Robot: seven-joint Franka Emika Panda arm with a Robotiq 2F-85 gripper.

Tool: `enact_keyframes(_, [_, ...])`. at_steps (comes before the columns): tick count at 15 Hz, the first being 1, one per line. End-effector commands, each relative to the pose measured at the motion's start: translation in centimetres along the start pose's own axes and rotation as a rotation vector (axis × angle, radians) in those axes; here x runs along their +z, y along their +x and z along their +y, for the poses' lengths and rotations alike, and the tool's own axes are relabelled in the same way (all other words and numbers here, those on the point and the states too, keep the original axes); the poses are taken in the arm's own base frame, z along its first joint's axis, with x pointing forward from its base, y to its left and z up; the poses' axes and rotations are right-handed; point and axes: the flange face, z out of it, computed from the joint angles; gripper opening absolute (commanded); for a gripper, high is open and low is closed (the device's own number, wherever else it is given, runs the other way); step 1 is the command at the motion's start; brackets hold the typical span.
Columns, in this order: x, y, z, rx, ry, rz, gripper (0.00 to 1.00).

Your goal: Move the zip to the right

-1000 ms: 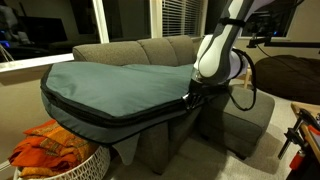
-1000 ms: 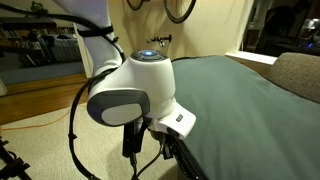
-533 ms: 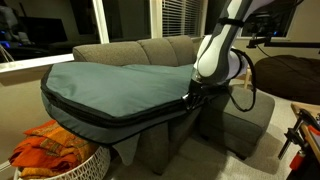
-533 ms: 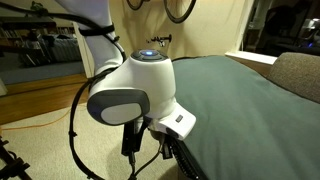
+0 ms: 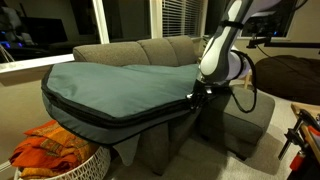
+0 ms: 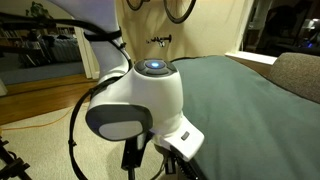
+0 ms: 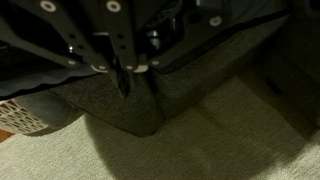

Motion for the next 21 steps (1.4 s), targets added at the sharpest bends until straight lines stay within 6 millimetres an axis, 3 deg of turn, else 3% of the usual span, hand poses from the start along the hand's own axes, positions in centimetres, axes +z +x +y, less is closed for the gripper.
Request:
enact_keyframes(1, [1.3, 0.5, 7.8, 0.070, 0.012, -0.021, 0.01])
enact_keyframes(2, [1.6, 0.9, 9.2, 0.081, 0.016, -0.020, 0.01])
enact_keyframes(4, [2.0, 1.0, 9.5, 0.072, 0.041, -0.027, 0.01])
enact_keyframes(5, [1.1, 1.1, 9.8, 0.058, 0.035, -0.021, 0.01])
enact_keyframes(6, [0.9, 1.2, 8.6, 0.037, 0.044, -0.019, 0.01])
enact_keyframes(7, [0.6, 1.1, 7.6, 0.022, 0.044, -0.017, 0.21])
enact_keyframes(8, [0.4, 1.0, 6.7, 0.003, 0.043, -0.014, 0.32])
enact_keyframes(9, [1.2, 1.7, 5.3, 0.024, 0.070, -0.014, 0.12])
enact_keyframes(12, [1.3, 1.6, 6.2, 0.026, 0.057, -0.015, 0.32])
enact_keyframes(21, [1.3, 1.6, 6.3, 0.024, 0.055, -0.017, 0.33])
